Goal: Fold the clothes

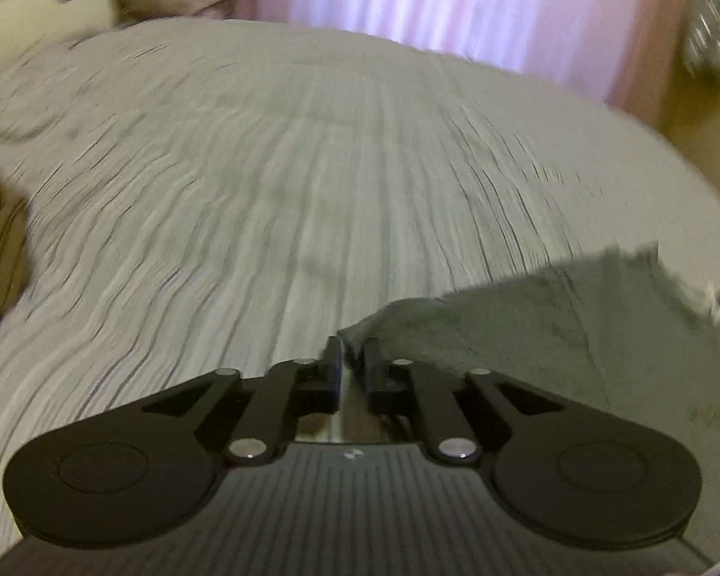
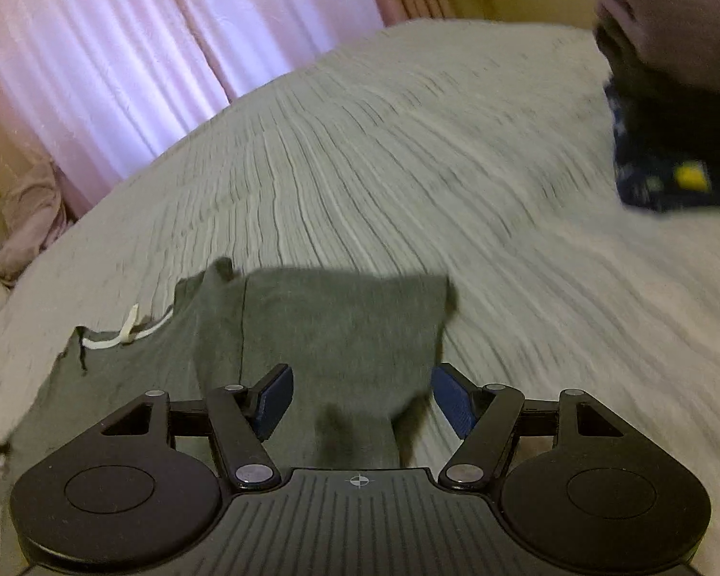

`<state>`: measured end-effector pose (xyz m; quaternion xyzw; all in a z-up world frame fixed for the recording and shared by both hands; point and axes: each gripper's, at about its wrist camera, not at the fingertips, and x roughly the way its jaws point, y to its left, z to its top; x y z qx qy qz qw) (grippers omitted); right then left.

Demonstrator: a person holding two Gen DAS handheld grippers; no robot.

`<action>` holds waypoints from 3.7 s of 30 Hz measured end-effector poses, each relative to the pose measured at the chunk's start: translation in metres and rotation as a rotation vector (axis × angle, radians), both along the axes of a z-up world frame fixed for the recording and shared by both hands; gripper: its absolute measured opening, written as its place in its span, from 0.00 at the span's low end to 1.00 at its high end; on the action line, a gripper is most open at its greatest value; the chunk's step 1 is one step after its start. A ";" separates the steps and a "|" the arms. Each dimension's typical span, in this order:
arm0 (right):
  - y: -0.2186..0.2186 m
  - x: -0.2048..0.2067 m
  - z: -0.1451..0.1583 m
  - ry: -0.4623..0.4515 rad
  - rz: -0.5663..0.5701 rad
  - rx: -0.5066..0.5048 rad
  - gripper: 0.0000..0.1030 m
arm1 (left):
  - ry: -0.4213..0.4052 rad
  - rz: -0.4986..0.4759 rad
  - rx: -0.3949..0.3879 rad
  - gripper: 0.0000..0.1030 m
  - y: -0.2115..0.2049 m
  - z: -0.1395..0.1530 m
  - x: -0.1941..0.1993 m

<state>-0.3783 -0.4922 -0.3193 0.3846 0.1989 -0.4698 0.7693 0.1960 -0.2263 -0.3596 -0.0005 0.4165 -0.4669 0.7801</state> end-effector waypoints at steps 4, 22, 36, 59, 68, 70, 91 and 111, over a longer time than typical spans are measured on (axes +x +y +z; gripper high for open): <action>0.023 -0.025 0.009 -0.077 -0.034 0.008 0.67 | 0.187 0.053 -0.127 0.22 0.032 0.007 -0.012; 0.085 -0.076 0.008 -0.289 -0.164 0.108 0.67 | 0.274 0.168 -0.080 0.03 0.049 0.003 -0.086; 0.085 -0.094 0.002 -0.467 -0.252 0.187 0.66 | 0.027 0.042 0.052 0.08 0.064 0.015 -0.101; 0.063 -0.050 0.004 -0.097 -0.165 0.015 0.64 | 0.167 -0.012 -0.042 0.10 0.148 0.026 -0.107; -0.037 -0.045 -0.002 -0.130 -0.098 0.031 0.72 | 0.157 -0.042 -0.054 0.13 0.113 0.025 -0.100; -0.062 -0.035 -0.017 -0.133 -0.073 0.071 0.65 | 0.169 -0.041 -0.053 0.13 0.109 0.020 -0.100; -0.026 -0.027 0.007 0.300 -0.151 -0.165 0.65 | 0.113 -0.035 -0.058 0.13 0.141 0.033 -0.108; 0.348 -0.117 0.020 0.295 0.105 -0.041 0.50 | 0.247 -0.195 -0.017 0.30 0.333 0.030 -0.203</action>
